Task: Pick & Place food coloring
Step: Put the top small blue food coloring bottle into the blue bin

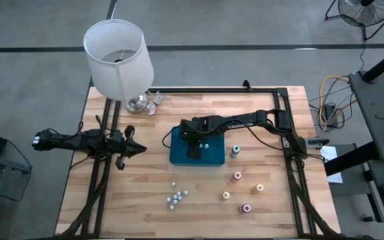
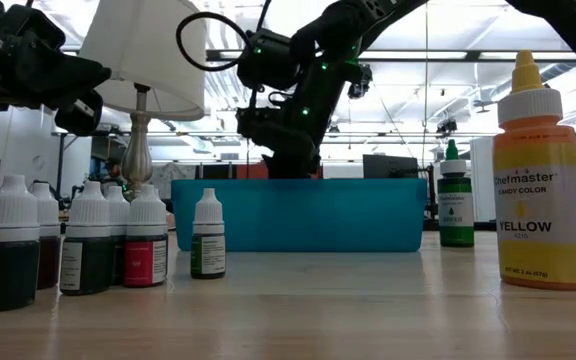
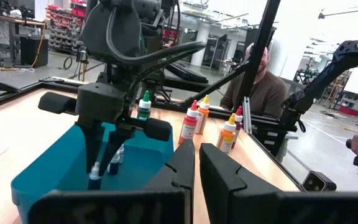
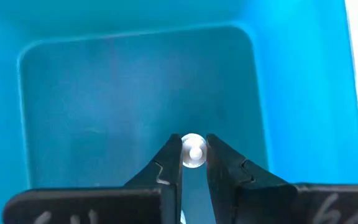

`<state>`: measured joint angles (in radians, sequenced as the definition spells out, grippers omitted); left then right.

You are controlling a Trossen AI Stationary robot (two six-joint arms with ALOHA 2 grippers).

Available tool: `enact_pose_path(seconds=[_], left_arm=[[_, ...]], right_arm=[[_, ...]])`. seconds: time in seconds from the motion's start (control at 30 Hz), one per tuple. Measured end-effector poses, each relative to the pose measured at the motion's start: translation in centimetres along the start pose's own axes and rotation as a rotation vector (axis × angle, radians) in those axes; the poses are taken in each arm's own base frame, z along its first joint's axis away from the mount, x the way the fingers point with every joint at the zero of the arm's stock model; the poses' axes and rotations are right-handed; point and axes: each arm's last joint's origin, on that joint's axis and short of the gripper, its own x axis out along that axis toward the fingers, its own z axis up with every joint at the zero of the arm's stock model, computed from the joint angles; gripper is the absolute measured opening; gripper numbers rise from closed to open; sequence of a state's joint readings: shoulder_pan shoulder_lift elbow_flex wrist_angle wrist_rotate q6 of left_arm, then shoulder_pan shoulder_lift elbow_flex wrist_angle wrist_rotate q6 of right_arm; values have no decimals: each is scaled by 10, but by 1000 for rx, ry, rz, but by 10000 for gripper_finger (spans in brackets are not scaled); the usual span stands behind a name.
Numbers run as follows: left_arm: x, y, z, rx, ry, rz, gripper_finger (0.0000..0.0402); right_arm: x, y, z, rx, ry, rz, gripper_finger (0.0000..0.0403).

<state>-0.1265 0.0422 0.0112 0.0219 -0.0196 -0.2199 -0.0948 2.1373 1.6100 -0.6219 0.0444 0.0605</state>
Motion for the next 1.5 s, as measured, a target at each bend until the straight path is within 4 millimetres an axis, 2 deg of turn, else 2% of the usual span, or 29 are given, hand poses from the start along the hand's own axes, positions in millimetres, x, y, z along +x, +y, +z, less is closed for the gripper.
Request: enact_pose_path(seconds=[0.47,1.5], left_arm=[[0,0,0,0,0,0,0],[0,0,0,0,0,0,0]], right_arm=[[-5,3,0,9,5,54,36],[-5,8,-2,-7,15,57,37]])
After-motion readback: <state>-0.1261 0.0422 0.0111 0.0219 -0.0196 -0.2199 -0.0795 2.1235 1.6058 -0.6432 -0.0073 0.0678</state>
